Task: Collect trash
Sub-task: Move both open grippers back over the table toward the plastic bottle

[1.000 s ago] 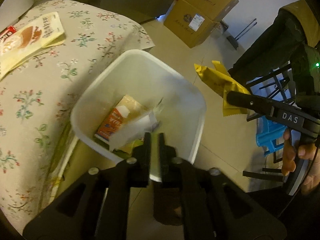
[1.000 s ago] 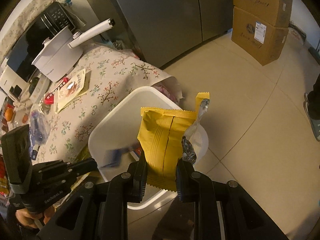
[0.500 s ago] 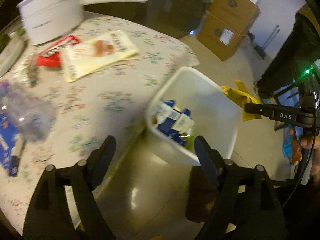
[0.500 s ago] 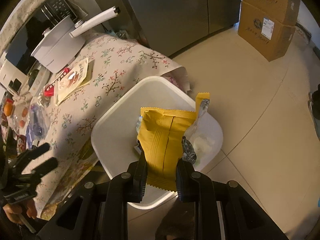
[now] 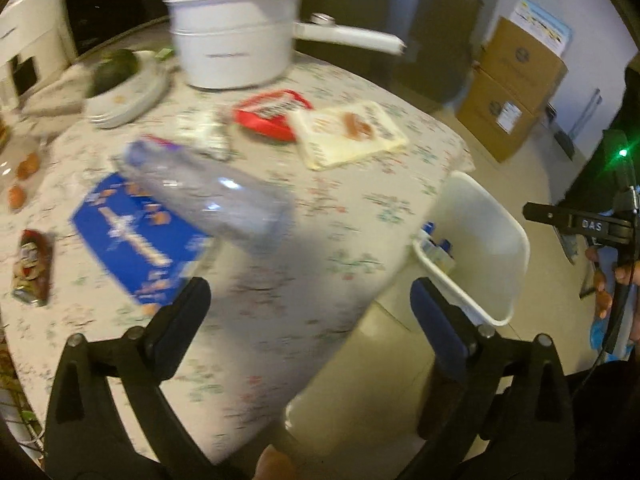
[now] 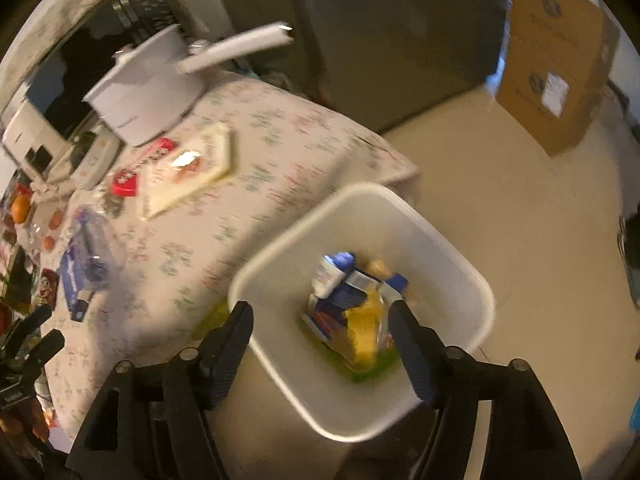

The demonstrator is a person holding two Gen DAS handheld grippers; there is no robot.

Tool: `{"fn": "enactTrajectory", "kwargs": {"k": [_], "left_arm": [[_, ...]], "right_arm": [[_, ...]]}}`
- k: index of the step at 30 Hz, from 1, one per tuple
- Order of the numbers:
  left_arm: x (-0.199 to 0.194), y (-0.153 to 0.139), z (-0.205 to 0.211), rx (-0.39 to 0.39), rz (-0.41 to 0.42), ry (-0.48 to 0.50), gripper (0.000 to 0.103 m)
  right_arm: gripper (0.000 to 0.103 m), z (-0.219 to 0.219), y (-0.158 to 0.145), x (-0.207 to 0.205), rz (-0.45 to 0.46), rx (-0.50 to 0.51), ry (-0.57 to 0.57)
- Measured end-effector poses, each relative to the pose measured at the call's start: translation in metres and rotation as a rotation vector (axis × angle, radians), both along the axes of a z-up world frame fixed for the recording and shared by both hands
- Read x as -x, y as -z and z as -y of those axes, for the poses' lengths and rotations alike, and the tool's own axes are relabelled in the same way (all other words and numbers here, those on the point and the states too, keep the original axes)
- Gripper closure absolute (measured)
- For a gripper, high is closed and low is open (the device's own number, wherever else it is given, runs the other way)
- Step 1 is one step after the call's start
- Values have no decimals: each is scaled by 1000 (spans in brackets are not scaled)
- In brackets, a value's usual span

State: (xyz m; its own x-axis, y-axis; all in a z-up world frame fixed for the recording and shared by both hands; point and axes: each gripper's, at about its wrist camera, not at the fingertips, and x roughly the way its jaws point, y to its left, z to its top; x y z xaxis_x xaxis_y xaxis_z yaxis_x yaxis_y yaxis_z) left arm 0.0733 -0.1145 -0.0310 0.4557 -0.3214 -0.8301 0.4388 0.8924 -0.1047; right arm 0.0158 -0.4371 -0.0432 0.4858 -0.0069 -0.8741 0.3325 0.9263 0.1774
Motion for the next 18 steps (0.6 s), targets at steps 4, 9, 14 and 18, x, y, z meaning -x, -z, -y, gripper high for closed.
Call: {"fn": "enactTrajectory", "kwargs": {"k": [4, 9, 14, 18], "left_arm": [[-6, -5, -45, 4, 23, -85, 1], [-15, -6, -104, -9, 42, -193, 1], [-33, 0, -160, -27, 42, -314, 1], [-61, 15, -197, -76, 23, -405, 1]], "right_arm": [[19, -44, -16, -20, 43, 47, -78], [18, -101, -26, -45, 85, 50, -170], [18, -151, -24, -68, 96, 42, -244], [18, -183, -18, -87, 83, 29, -282]]}}
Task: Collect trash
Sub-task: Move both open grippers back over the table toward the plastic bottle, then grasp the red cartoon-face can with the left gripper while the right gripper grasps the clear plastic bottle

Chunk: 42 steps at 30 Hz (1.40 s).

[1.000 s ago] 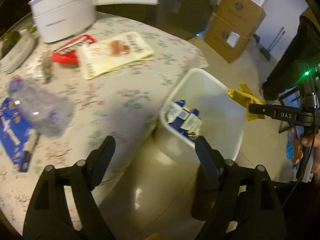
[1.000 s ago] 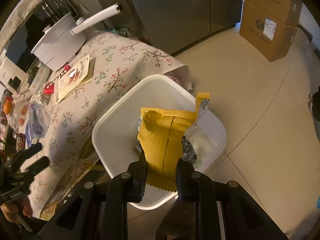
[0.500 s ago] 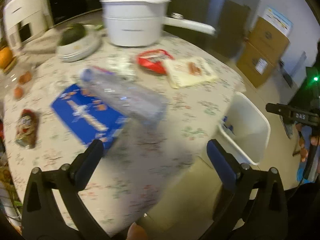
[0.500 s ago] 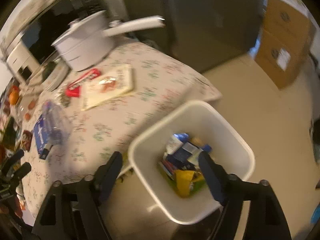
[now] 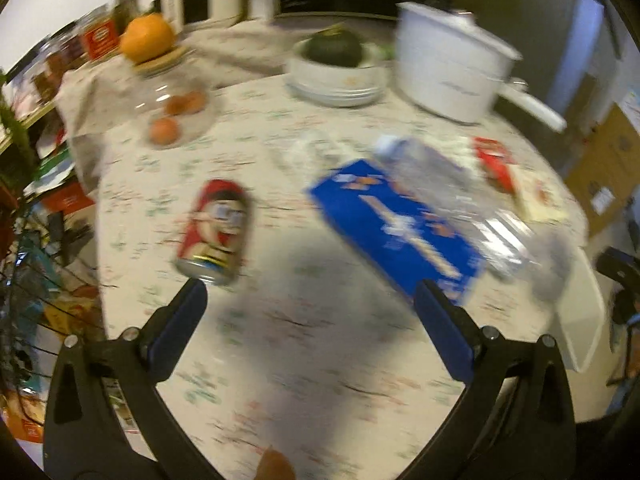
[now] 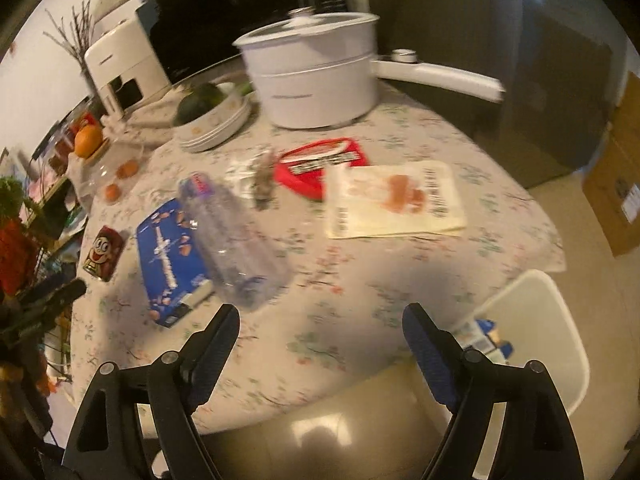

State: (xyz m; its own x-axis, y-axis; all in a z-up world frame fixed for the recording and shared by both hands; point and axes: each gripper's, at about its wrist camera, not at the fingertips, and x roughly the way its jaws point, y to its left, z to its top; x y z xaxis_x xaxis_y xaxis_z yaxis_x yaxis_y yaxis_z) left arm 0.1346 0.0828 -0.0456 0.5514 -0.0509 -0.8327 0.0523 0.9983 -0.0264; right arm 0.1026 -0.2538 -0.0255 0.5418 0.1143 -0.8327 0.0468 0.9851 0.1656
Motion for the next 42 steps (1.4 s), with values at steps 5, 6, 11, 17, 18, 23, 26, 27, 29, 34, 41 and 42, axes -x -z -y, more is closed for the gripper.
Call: {"fn": "enactTrajectory", "kwargs": {"k": [5, 6, 11, 17, 18, 23, 26, 27, 29, 34, 41, 42], "left_arm": [[-29, 24, -33, 48, -49, -82, 1], [-35, 28, -39, 64, -59, -94, 1], [-53, 41, -55, 126, -89, -135, 9], [-68, 51, -60, 196, -130, -140, 37], [-69, 54, -61, 210, -142, -143, 43], [-68, 61, -65, 224, -160, -156, 48], [-65, 60, -70, 233, -149, -175, 48], [-63, 59, -72, 239, -145, -183, 48], [-60, 56, -75, 251, -133, -198, 49], [-50, 37, -79, 259, -83, -191, 49], [-33, 15, -71, 256, -55, -139, 49], [-31, 14, -71, 260, -58, -136, 49]], "right_arm": [[18, -26, 6, -19, -7, -6, -25], [18, -30, 7, -22, -7, -1, -30], [18, -45, 10, -33, -8, 14, -47], [18, -54, 11, -39, -6, 31, -70], [18, -56, 13, -40, -10, 36, -78], [18, -64, 18, -42, -23, 53, -104], [18, -68, 21, -41, -30, 60, -114], [18, -68, 22, -42, -32, 55, -115], [18, -68, 23, -43, -36, 49, -111], [18, -69, 24, -47, -37, 45, -115], [18, -76, 28, -54, -34, 61, -129], [18, -76, 30, -56, -39, 60, -130]]}}
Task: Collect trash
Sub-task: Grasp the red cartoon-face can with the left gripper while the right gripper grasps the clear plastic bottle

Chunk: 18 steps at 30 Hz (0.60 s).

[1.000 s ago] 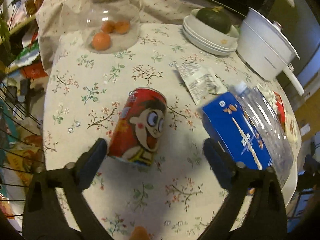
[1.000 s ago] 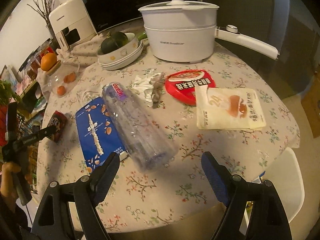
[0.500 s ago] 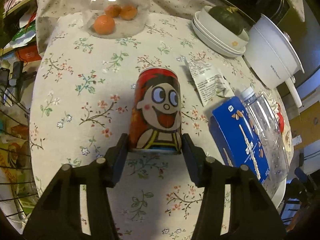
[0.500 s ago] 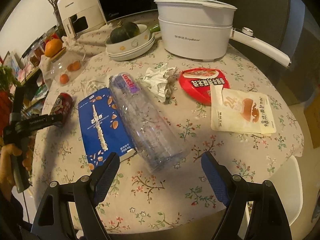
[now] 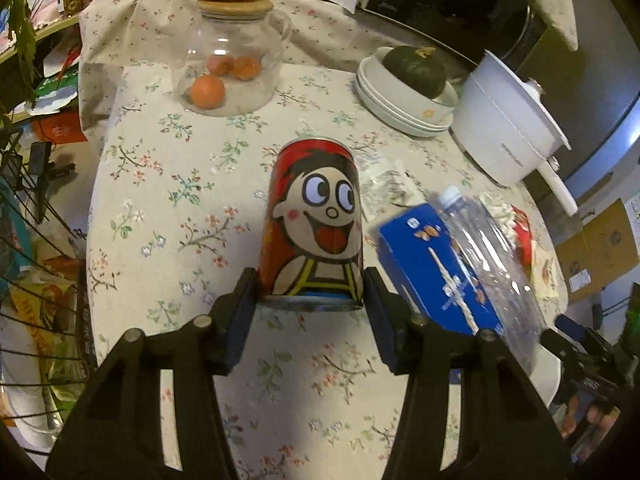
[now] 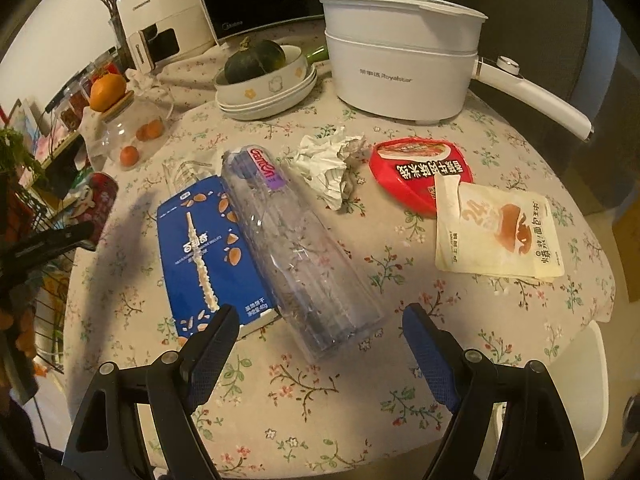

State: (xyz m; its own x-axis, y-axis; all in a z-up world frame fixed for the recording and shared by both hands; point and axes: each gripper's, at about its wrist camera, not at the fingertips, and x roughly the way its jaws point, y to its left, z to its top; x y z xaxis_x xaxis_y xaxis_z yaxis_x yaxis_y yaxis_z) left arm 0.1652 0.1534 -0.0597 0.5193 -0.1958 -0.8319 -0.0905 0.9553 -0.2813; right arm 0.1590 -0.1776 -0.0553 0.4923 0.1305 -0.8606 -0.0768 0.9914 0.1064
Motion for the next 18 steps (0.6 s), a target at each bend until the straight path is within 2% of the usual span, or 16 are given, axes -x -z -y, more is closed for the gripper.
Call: {"fn": "enactTrajectory", "kwargs": {"k": [7, 10, 13, 18], "left_arm": [[8, -3, 7, -11, -13, 15, 49], [15, -4, 13, -1, -15, 31, 49], [23, -5, 23, 6, -17, 52, 49], [35, -10, 40, 2, -5, 54, 49]], "right_arm": [[18, -11, 15, -24, -3, 62, -99], [19, -9, 29, -31, -38, 55, -101], [28, -6, 43, -34, -70, 27, -110], [32, 0, 42, -22, -86, -12, -120]]}}
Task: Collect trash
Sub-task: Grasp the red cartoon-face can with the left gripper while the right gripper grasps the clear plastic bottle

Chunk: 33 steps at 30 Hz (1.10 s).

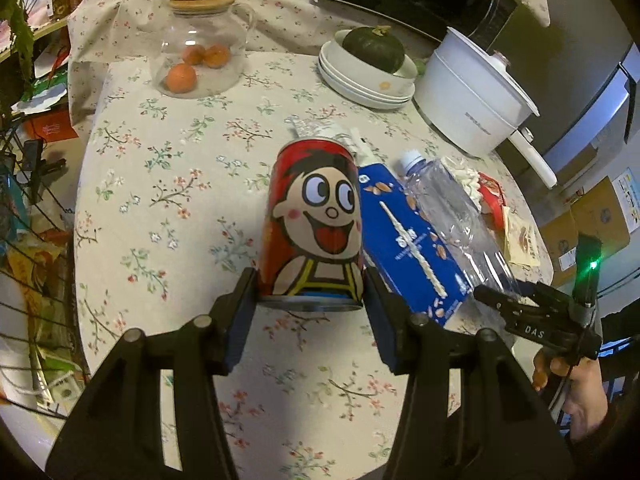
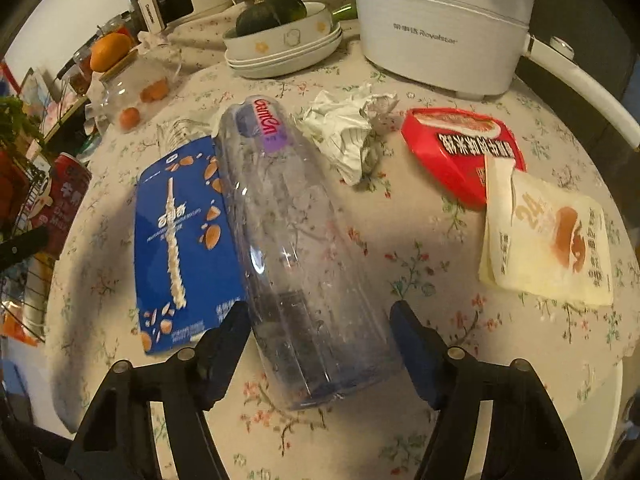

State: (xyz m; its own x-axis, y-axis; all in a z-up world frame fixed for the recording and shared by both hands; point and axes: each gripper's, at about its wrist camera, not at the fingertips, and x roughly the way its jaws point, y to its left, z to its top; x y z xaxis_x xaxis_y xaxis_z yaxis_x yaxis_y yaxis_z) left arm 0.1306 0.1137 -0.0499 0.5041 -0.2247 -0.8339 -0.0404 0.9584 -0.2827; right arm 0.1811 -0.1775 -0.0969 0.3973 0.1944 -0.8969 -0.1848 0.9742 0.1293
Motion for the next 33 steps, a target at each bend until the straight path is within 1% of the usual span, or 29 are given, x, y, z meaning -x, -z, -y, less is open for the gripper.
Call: {"fn": "enactTrajectory", "kwargs": {"k": [4, 7, 9, 13, 20, 23, 25, 28, 31, 33], "left_arm": [[7, -4, 12, -31, 13, 12, 49], [11, -4, 19, -46, 10, 15, 49], [12, -6, 21, -37, 10, 10, 49], [15, -6, 26, -35, 6, 3, 49], [14, -4, 24, -37, -5, -8, 49], [14, -5, 21, -41, -7, -10, 49], [14, -4, 18, -44, -11, -15, 49], [17, -5, 16, -37, -11, -17, 49], [20, -6, 11, -43, -9, -16, 49], [21, -6, 7, -42, -12, -20, 49]], "right_arm": [[33, 7, -6, 21, -40, 40, -8], [33, 14, -2, 39, -103, 64, -15], [33, 21, -3, 50, -123, 61, -13], [33, 30, -4, 60, -137, 47, -18], [32, 28, -4, 62, -142, 35, -18], [29, 20, 0, 57, -139, 45, -28], [25, 14, 1, 53, -123, 78, -32], [23, 3, -3, 44, -71, 115, -45], [22, -8, -7, 33, -30, 118, -59], [22, -15, -3, 27, -28, 113, -73]]}}
